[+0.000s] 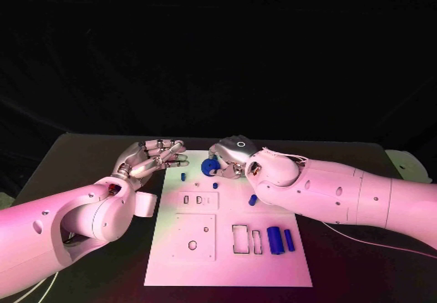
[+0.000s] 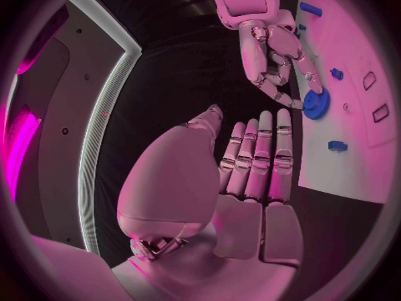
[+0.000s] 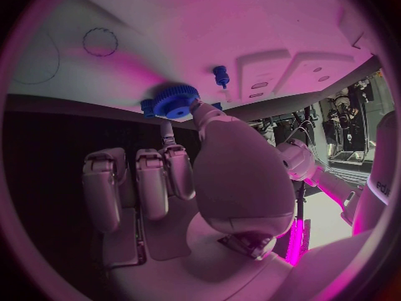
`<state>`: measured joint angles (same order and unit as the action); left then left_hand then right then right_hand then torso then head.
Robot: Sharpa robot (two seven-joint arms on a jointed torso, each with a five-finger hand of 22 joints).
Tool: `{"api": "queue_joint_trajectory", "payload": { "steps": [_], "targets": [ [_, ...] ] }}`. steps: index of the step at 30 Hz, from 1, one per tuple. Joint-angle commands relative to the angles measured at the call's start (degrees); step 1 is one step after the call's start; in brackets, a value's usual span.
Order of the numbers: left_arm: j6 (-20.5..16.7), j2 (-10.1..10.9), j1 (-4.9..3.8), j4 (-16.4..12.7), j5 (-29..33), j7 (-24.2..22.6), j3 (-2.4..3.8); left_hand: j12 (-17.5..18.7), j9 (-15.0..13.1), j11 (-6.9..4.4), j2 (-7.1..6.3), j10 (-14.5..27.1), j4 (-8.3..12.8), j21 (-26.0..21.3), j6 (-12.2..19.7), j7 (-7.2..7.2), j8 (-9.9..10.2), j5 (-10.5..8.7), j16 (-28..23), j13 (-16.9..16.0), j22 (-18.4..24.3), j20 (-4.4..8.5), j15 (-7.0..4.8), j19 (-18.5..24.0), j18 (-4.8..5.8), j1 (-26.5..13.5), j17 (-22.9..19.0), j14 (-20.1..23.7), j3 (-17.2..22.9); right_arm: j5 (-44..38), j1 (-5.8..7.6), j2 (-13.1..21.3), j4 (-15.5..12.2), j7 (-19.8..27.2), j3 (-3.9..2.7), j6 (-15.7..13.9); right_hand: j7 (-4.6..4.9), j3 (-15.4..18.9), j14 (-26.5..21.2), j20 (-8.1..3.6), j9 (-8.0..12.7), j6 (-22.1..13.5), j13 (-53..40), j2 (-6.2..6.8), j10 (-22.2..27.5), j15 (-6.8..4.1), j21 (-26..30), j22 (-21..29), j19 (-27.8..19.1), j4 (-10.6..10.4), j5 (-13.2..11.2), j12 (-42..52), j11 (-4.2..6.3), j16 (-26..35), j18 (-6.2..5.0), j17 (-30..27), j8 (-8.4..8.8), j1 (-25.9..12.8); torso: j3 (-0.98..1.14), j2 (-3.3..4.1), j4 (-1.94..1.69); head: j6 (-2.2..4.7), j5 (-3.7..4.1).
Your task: Assemble the parts on the task board
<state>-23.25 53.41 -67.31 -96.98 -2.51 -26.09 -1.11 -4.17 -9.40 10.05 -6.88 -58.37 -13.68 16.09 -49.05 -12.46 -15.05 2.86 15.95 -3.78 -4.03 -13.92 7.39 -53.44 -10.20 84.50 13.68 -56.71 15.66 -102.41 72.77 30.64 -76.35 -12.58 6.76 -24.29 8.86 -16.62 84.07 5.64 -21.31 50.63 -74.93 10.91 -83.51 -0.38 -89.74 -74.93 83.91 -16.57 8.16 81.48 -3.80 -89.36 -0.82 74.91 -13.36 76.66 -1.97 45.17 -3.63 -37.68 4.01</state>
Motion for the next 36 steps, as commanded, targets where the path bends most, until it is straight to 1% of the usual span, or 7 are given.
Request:
{"api": "queue_joint_trajectory", "payload": {
  "steps": [1,7,9,17,22,26,36],
  "targets": [
    [0.94,-0.12,-0.06,-0.08,0.07,-0.30,0.04,0.25,0.08,0.19,0.12,-0.30,0.02,-0.37,0.33,-0.70,0.32,0.18,-0.20,0.01,0.09,0.07,0.23,-0.38,-0.36,-0.29,0.05,-0.30,0.31,-0.58,-0.07,-0.16,0.19,0.08,0.05,1.13,0.52,1.37,5.55,0.79,0.44,-1.37,-7.41,0.21,-0.05,0.79,-0.26,-15.07,6.09,-0.11,-1.43,-0.33,-0.74,0.00,0.82,13.49,1.37,-1.81,-0.02,-0.01,-0.03,0.02,0.02],
    [0.92,-0.09,-0.07,-0.07,0.07,-0.27,0.04,0.27,0.09,0.20,0.11,-0.29,0.02,-0.38,0.34,-0.72,0.34,0.18,-0.22,0.02,0.09,0.07,0.23,-0.39,-0.36,-0.30,0.06,-0.30,0.31,-0.08,-0.07,-0.15,0.32,0.36,0.10,2.26,0.64,2.63,5.55,1.12,0.43,-0.90,-7.27,-0.66,0.15,1.00,-0.26,-15.07,6.09,-0.16,0.14,-0.56,-0.91,-0.02,0.82,13.53,2.03,-4.48,-0.03,-0.01,0.00,0.08,-0.02],
    [0.92,-0.08,-0.07,-0.08,0.07,-0.25,0.04,0.27,0.09,0.20,0.11,-0.29,0.02,-0.38,0.34,-0.72,0.34,0.18,-0.22,0.02,0.09,0.07,0.23,-0.39,-0.36,-0.30,0.06,-0.30,0.31,0.23,-0.07,-0.14,0.35,0.46,0.12,2.67,0.59,2.77,5.57,1.15,0.37,-0.46,-7.35,-1.18,0.11,1.00,-0.26,-15.07,6.09,-0.19,1.45,-0.50,-0.88,-0.05,0.82,13.60,2.21,-5.52,-0.04,0.01,0.03,0.10,-0.05],
    [0.94,-0.18,-0.07,0.03,0.07,-0.23,0.04,0.30,0.10,0.22,0.08,-0.26,0.03,-0.39,0.37,-0.73,0.36,0.18,-0.24,0.02,0.09,0.07,0.24,-0.39,-0.36,-0.29,0.08,-0.30,0.31,1.69,-0.08,-0.21,0.73,0.68,0.19,4.43,0.35,2.30,5.61,1.07,0.19,0.61,-7.72,-2.11,-0.20,0.87,-0.26,-15.07,6.09,-0.19,2.43,-0.08,-0.69,-0.11,0.82,13.75,2.14,-6.63,-0.02,0.00,0.01,0.04,0.09],
    [0.95,-0.22,-0.07,0.10,0.07,-0.23,0.04,0.30,0.10,0.22,0.08,-0.26,0.03,-0.39,0.37,-0.73,0.36,0.18,-0.24,0.02,0.09,0.07,0.24,-0.39,-0.36,-0.29,0.08,-0.30,0.31,2.21,-0.07,-0.53,1.49,0.49,0.26,5.24,0.34,2.27,5.62,1.06,0.19,0.66,-7.77,-2.17,-0.25,0.85,-0.26,-15.07,6.09,-0.19,2.49,-0.02,-0.67,-0.14,0.82,13.82,2.16,-6.77,0.03,0.00,0.07,0.05,0.06],
    [0.96,-0.24,-0.07,0.14,0.07,-0.24,0.04,0.30,0.10,0.22,0.08,-0.26,0.03,-0.39,0.37,-0.73,0.36,0.18,-0.24,0.02,0.09,0.07,0.24,-0.39,-0.36,-0.29,0.08,-0.30,0.31,2.42,-0.07,-0.51,1.76,0.33,0.29,5.28,0.33,2.27,5.63,1.06,0.18,0.70,-7.88,-2.16,-0.34,0.85,-0.26,-15.07,6.09,-0.16,2.48,0.10,-0.67,-0.15,0.82,13.85,2.16,-6.80,0.00,0.01,-0.05,0.04,0.12],
    [0.98,-0.22,-0.06,0.24,0.07,-0.24,0.04,0.30,0.10,0.22,0.08,-0.26,0.03,-0.39,0.37,-0.73,0.36,0.18,-0.24,0.02,0.09,0.07,0.24,-0.39,-0.36,-0.29,0.08,-0.30,0.31,2.24,-0.07,0.87,0.42,-0.28,0.31,3.79,0.17,1.91,5.63,0.99,0.10,1.14,-8.09,-2.39,-0.55,0.75,-0.26,-15.07,6.09,-0.06,2.58,0.36,-0.53,-0.15,0.82,13.83,2.08,-6.85,0.02,0.02,0.05,-0.10,0.04]
  ]
}}
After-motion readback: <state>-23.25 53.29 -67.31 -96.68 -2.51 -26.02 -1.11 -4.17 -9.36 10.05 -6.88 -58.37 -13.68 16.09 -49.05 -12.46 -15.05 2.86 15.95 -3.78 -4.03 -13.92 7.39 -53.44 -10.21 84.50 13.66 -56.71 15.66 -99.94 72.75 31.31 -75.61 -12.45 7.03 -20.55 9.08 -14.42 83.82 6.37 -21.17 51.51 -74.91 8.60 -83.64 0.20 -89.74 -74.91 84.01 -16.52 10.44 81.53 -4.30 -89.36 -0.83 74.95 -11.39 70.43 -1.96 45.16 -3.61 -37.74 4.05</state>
